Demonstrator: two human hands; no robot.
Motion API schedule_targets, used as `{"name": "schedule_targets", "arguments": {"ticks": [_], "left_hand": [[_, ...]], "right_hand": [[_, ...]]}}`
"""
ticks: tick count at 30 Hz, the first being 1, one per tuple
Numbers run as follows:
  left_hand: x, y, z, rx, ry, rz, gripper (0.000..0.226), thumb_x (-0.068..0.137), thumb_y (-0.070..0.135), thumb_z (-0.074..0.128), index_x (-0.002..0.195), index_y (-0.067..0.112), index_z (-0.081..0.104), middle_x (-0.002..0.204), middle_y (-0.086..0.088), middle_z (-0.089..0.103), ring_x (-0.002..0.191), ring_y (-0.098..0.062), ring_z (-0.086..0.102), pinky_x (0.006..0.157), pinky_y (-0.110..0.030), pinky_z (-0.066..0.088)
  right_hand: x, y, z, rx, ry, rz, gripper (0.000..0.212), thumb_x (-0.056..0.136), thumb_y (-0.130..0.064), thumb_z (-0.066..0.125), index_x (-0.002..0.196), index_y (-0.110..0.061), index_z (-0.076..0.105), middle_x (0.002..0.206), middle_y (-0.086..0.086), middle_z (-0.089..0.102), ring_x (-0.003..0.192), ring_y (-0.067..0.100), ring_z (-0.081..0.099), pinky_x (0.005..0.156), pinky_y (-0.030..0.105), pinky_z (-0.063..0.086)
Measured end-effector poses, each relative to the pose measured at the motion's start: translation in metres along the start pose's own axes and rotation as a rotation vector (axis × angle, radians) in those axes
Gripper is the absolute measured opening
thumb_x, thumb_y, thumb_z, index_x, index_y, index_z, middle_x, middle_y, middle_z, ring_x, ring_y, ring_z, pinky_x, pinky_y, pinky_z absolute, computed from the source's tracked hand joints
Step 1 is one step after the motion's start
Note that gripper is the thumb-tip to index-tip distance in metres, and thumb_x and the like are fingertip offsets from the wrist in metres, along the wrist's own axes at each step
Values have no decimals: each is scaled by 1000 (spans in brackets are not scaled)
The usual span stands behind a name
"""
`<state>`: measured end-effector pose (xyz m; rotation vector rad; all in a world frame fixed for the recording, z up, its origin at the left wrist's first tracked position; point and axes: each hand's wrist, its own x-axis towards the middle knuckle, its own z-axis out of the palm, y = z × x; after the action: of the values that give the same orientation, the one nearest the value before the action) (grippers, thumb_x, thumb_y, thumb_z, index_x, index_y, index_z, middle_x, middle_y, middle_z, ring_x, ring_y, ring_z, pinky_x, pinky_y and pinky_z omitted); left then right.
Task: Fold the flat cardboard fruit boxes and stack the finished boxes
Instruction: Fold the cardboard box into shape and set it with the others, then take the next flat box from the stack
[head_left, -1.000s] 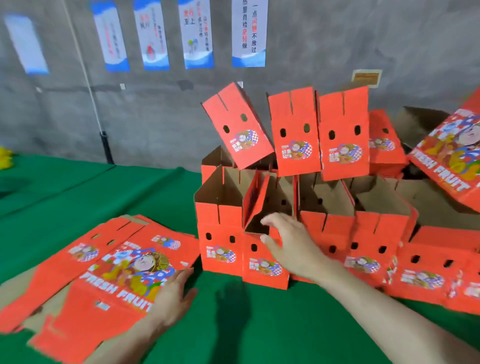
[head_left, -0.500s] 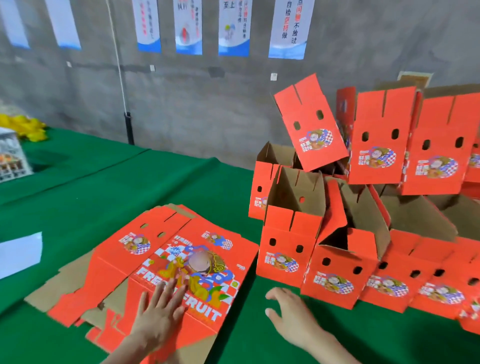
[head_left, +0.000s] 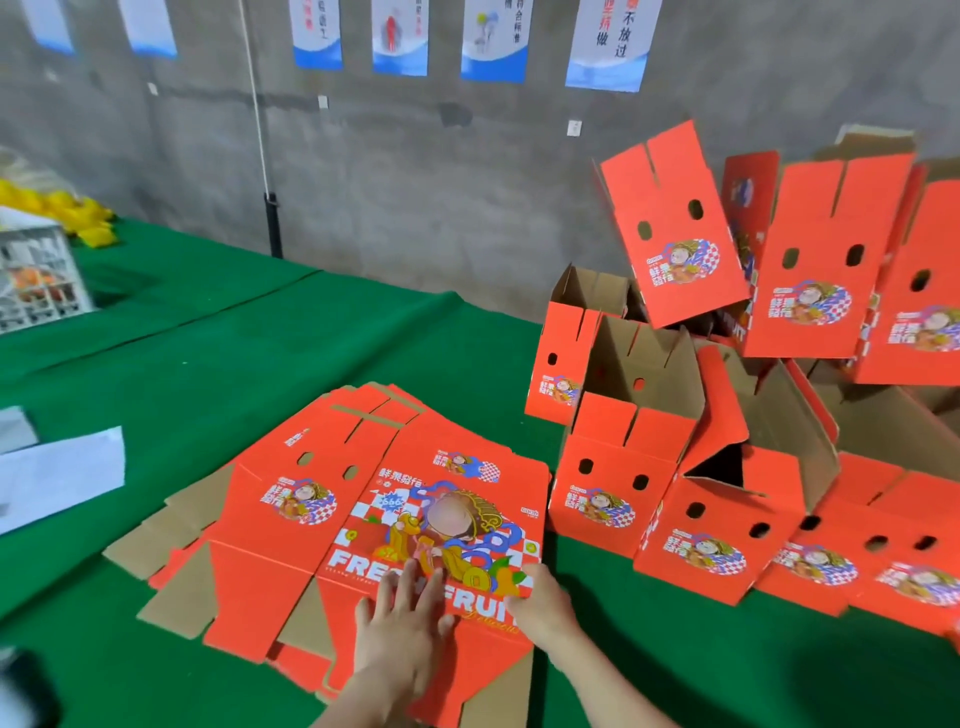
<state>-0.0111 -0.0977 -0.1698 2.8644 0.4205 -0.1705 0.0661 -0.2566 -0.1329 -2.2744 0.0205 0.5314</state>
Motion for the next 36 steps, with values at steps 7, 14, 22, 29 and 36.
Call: {"name": "schedule_targets", "arguments": {"ticks": [7, 14, 22, 29, 36], "left_hand": [[-6, 6, -19, -84, 111, 18, 59, 97, 57, 20, 151, 39, 4, 160, 7, -9, 147, -19, -11, 115, -46, 1], [-22, 21, -90, -191, 268, 249, 56, 98, 52, 33, 149, 30, 26, 159, 6, 16, 146, -12, 10, 118, -33, 6], [-81, 44, -201, -74, 189, 683, 76, 85, 63, 49, 148, 24, 31, 156, 4, 22, 143, -9, 22, 117, -21, 16], [-127, 103, -290, 542, 605, 624, 23, 96, 29, 43, 114, 28, 57, 104, 1, 67, 96, -26, 63, 71, -31, 45], [-142, 161, -356, 757, 666, 545, 20, 95, 34, 47, 105, 24, 60, 108, -3, 65, 105, -29, 61, 72, -31, 44]], "right_hand": [[-6, -28, -21, 111, 200, -27, 27, 86, -12, 64, 111, -19, 55, 110, 3, 61, 97, 23, 63, 82, 32, 52], [-22, -86, -61, 440, 192, -268, 21, 92, 2, 54, 108, -3, 67, 113, 12, 63, 98, 22, 60, 82, 25, 52], [-54, -116, -142, 526, 207, -331, 29, 91, 6, 53, 118, 6, 63, 124, 20, 62, 106, 25, 59, 72, 13, 43], [-102, -103, -183, 722, -15, -337, 27, 93, -1, 52, 116, 10, 61, 102, 12, 67, 58, 6, 56, 49, 6, 43], [-135, -81, -210, 799, -11, -454, 23, 99, -3, 44, 117, -17, 45, 112, 14, 60, 92, 31, 60, 76, 35, 52]]}}
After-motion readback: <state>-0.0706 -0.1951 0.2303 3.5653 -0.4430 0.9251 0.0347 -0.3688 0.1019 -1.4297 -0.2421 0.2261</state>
